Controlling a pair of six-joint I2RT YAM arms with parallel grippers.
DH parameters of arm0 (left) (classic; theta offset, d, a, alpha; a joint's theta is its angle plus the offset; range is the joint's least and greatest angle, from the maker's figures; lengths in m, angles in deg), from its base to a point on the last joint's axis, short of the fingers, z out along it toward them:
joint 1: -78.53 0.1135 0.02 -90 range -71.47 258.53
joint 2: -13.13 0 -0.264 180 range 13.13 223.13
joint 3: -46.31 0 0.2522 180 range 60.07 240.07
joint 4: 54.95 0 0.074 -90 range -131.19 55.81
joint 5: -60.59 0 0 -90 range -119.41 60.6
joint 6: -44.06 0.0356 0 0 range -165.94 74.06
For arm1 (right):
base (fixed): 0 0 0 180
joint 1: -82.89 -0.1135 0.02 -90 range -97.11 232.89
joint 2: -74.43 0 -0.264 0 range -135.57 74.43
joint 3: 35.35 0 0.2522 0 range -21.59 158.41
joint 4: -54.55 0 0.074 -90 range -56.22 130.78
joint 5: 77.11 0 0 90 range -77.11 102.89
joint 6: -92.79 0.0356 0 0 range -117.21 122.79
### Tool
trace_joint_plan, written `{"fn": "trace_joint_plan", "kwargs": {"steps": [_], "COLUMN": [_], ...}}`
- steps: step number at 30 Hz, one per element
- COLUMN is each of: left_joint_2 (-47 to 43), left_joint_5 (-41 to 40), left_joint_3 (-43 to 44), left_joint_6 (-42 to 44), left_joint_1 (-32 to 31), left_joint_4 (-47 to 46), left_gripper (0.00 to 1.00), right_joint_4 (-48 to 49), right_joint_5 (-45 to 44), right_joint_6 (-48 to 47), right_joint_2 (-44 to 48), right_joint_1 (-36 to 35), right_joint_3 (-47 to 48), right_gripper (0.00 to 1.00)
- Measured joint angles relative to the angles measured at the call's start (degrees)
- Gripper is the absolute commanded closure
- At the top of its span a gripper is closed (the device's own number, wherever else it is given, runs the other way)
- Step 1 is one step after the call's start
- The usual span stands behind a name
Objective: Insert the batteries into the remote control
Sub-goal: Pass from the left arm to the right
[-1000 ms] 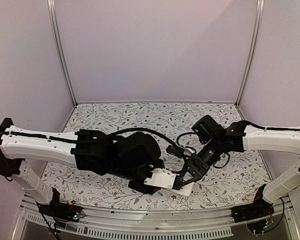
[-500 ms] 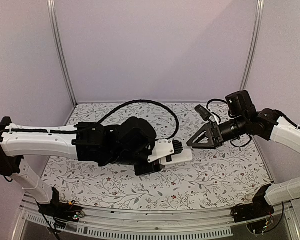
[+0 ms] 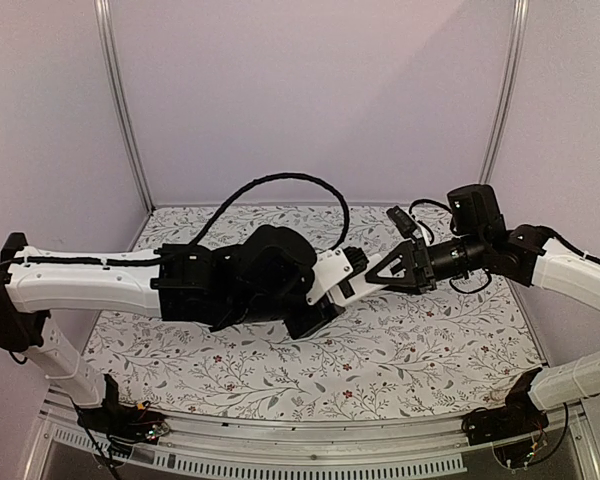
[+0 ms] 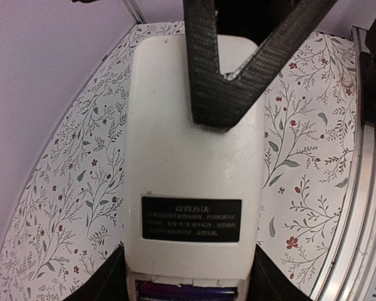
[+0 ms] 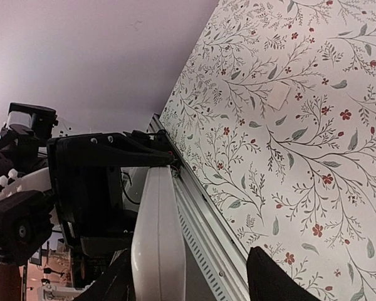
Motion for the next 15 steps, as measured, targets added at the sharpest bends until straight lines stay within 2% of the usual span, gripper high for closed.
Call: {"fn": "trace_joint_plan", "kwargs": {"steps": [6,8,10,12,15], "left_joint_2": [1.51,1.68,1.75,1.75,1.64], "left_joint_5": [-0.11,-0.11,-0.11,-0.04,1.18], "left_joint_3": [0.2,0.2,0.2,0.2,0.09], "left_joint_6": [-0.42,-0.48,-0.5,-0.52,-0.74], "left_joint_1": [-0.07,-0.07,-0.07,0.0,0.24], "left_joint_4": [-0.68,-0.83,-0.85,-0.7,-0.35], "left_gripper": [0.66,0.63,0.54,0.38,0.16], "right_joint_4": [5.01,6.34,7.28,8.33,9.9], "right_joint_5": [2.49,3.17,3.85,4.59,5.4], "right_joint_6": [4.0,4.9,5.6,6.32,6.95], "right_joint_2": [-1.25,-1.25,-1.31,-1.4,-1.51], "right_joint_1": [0.0,0.0,0.0,0.02,0.04], "right_joint_3": [-0.79,-1.22,-1.73,-2.38,-3.39], "right_gripper": [0.74,0.81,0.9,0.99,1.0]}}
